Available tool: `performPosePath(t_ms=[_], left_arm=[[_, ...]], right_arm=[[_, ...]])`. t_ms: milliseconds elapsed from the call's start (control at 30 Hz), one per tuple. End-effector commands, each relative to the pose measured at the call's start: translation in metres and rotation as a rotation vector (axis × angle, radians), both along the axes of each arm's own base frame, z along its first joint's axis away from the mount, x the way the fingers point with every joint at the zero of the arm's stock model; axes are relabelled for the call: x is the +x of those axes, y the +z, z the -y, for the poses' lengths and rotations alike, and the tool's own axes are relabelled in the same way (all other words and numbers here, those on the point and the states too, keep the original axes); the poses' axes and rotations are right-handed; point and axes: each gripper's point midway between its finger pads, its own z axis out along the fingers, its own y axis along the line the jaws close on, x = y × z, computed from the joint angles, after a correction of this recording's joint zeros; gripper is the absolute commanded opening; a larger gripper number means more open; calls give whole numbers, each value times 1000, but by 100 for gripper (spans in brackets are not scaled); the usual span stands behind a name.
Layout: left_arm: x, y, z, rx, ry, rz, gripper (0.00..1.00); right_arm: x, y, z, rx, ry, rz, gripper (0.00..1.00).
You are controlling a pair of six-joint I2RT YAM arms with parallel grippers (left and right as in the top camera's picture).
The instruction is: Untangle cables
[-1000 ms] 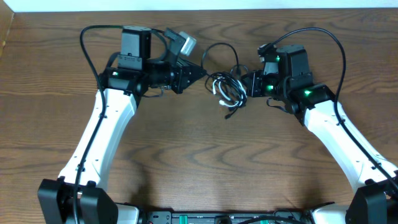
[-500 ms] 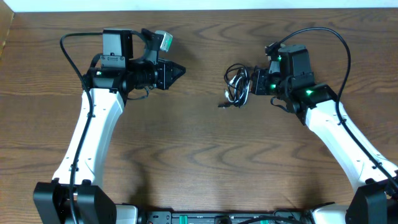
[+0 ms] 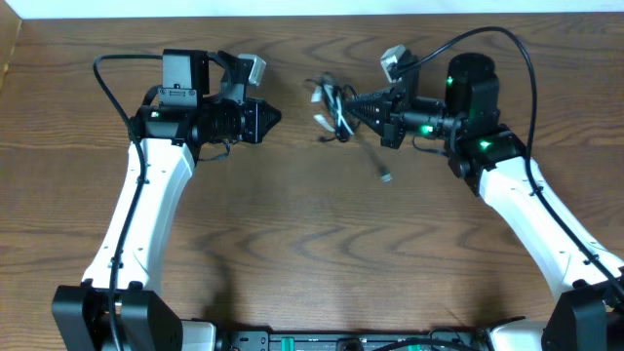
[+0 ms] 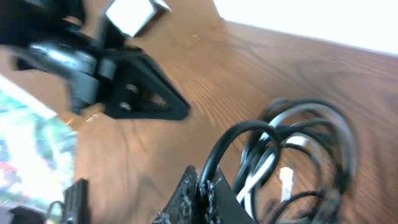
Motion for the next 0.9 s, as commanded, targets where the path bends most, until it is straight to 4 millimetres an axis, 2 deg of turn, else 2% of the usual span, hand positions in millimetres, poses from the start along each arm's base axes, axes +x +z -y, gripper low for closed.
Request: performPosePath(t_ms=[0, 200, 233, 267, 300, 600, 700, 867], left_arm=[[-6, 10, 5, -41, -16, 2, 8], [-2, 14, 5, -95, 57, -48, 9], [-1, 15, 7, -113, 80, -66, 17], [0, 16, 8, -132, 103, -86, 33], [0, 17, 10, -146, 117, -98, 40], [-10, 14, 46, -171, 141, -187, 42], [-4, 7, 50, -159, 264, -235, 46], [11, 16, 53, -234, 346, -239, 55]], right_arm=[[-10, 23, 2, 69, 74, 16, 1], [-11, 19, 2, 63, 73, -8, 1], [-11, 18, 2, 62, 72, -12, 1], [-11, 17, 3, 60, 70, -16, 1], [-10, 17, 3, 58, 67, -19, 1], [-9, 16, 3, 55, 59, -21, 1], [-9, 15, 3, 54, 58, -24, 1], [-10, 13, 3, 52, 58, -35, 1]])
